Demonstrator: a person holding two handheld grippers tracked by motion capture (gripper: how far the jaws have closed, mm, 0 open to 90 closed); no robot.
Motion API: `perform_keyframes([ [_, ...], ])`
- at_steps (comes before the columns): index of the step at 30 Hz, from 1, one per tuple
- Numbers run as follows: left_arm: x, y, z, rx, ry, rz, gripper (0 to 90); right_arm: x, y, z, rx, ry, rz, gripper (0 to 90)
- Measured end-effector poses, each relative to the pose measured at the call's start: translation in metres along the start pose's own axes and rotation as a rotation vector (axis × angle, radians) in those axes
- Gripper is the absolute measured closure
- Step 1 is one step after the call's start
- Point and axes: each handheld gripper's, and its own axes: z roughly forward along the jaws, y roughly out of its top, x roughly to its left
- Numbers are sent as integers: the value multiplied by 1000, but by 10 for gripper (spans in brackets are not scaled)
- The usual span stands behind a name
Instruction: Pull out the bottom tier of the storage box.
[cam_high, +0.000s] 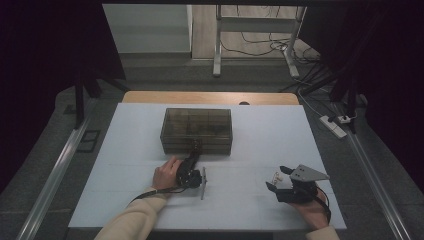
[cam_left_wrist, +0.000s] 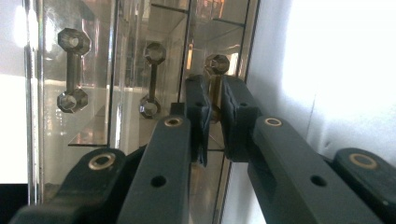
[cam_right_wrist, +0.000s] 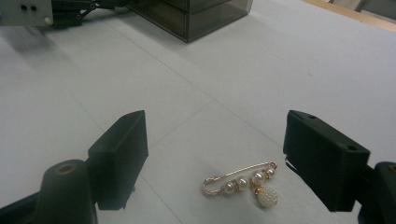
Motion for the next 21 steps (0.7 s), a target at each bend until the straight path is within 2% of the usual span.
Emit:
perform_keyframes([
  [21, -3, -1, -7, -11, -2, -2, 812, 0, 0, 0, 2, 2, -1, 211],
])
